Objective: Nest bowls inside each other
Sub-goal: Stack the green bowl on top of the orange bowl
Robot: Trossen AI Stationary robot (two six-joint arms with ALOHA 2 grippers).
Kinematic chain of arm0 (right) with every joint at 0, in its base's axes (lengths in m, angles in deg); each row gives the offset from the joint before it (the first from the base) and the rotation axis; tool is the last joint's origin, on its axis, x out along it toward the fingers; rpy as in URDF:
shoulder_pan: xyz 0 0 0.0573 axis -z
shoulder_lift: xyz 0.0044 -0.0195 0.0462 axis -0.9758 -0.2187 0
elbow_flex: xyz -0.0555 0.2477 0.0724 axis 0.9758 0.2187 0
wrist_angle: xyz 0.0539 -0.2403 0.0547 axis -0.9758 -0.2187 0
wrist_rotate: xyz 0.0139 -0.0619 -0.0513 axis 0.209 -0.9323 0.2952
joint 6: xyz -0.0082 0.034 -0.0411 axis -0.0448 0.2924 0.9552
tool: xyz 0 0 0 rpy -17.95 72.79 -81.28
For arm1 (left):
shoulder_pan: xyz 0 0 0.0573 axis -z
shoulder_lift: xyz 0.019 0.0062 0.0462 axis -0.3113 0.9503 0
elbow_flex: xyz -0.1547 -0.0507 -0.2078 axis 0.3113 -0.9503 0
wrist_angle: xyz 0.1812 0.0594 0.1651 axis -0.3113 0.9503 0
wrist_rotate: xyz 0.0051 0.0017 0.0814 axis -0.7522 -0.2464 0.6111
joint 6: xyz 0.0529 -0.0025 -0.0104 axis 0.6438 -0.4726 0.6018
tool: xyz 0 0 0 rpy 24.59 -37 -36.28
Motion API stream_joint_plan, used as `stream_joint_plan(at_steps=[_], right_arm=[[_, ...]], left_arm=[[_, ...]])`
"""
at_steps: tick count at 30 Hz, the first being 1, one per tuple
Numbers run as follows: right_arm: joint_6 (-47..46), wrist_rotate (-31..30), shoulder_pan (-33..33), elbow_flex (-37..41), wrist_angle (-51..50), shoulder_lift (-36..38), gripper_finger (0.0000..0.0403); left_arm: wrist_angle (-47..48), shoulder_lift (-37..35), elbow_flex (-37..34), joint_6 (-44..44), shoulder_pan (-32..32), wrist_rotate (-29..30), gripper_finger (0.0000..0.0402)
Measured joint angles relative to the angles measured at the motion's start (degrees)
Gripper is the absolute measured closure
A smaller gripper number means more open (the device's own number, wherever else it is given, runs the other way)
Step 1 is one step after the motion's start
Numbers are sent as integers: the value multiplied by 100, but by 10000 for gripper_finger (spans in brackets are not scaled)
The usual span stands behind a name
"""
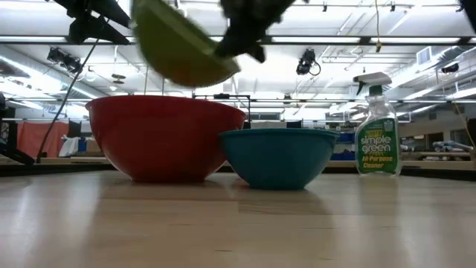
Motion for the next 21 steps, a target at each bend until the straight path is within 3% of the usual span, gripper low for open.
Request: stream_joint_plan(at_steps=[9, 21], right_arm=[[-522, -851, 0, -1758, -65, -1620, 370], [-592, -1123, 191, -1928, -1074, -2074, 368]], left_arm=[[6, -335, 4, -220, 0, 2, 157], [213, -353, 4, -214, 0, 2, 157]])
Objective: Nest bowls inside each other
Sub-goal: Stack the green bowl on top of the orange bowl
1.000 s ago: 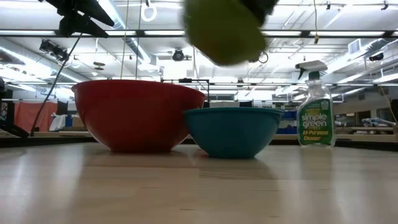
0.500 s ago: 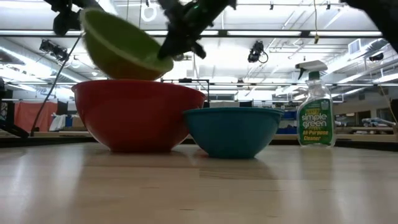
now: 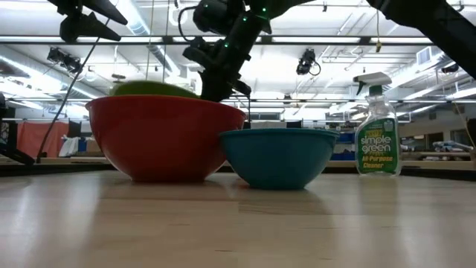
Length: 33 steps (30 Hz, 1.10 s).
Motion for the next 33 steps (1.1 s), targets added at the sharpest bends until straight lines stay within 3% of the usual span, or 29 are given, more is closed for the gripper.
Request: stream_joint_plan(at_steps=[11, 25, 33], right_arm=[[282, 374, 150, 0, -206, 0, 344], [730, 543, 296, 0, -318, 271, 189], [768, 11, 408, -2, -334, 1062, 156]], left_arm=[[60, 0, 0, 15, 0, 0, 157], [58, 2, 0, 15, 0, 0, 157], [58, 2, 0, 15, 2, 0, 157]])
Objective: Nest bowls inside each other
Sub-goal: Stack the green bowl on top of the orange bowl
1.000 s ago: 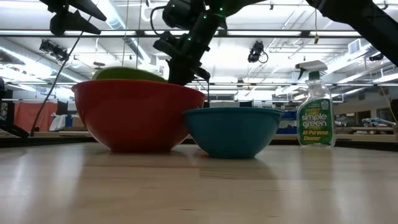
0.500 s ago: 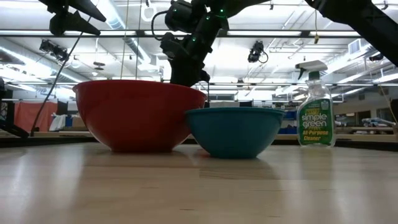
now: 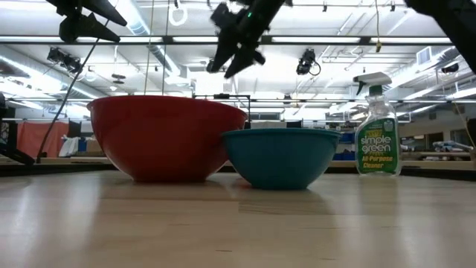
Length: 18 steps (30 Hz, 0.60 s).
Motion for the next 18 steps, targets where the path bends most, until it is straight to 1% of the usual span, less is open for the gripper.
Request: stream_joint_plan(at_steps=[2, 4, 8, 10, 15, 18], right_arm=[[-68, 69, 0, -3, -142, 177, 156], [-105, 292, -30, -7, -493, 318, 158], [-383, 787, -221, -7, -1624, 373, 165], [-386, 879, -373, 111, -2059, 365, 169], [-534, 931, -743, 1073, -1911, 544, 174], [-723, 1007, -885, 1879, -1552, 828, 174]], left_arm=[[0, 0, 0, 1, -2, 0, 157], [0, 0, 0, -1, -2, 0, 157], [-1, 57, 0, -1, -1, -20, 157], [-2, 145, 0, 25, -1, -224, 157], [25, 644, -1, 140, 0, -881, 157], [157, 924, -7, 142, 3, -1040, 157]])
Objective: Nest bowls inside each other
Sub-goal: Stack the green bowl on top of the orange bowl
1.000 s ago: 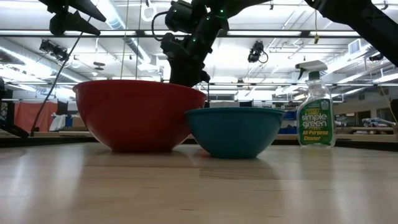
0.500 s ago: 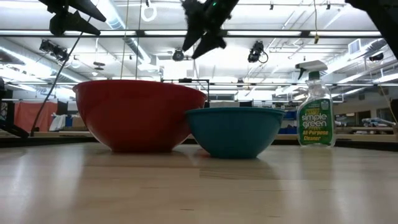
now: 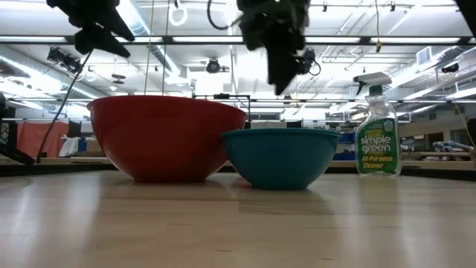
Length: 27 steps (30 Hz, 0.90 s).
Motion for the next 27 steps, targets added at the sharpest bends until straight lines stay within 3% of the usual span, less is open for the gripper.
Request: stream_joint_plan(at_steps=[7, 15, 19, 23, 27], right_arm=[[-415, 101, -64, 1856, 1543, 568, 174], [-372, -60, -242, 2688, 2292, 537, 174], [-406, -228, -293, 2602, 2164, 551, 174], [-611, -394, -252, 1873, 1815, 643, 174], [-348, -548, -224, 1141, 2505, 546, 174]], left_arm=[[-63, 482, -2, 68, 0, -268, 157], [-104, 533, 0, 147, -2, -258, 157], [-90, 517, 0, 112, -2, -255, 157], [-89, 510, 0, 14, -2, -254, 157], [-347, 409, 0, 14, 42, -249, 157]])
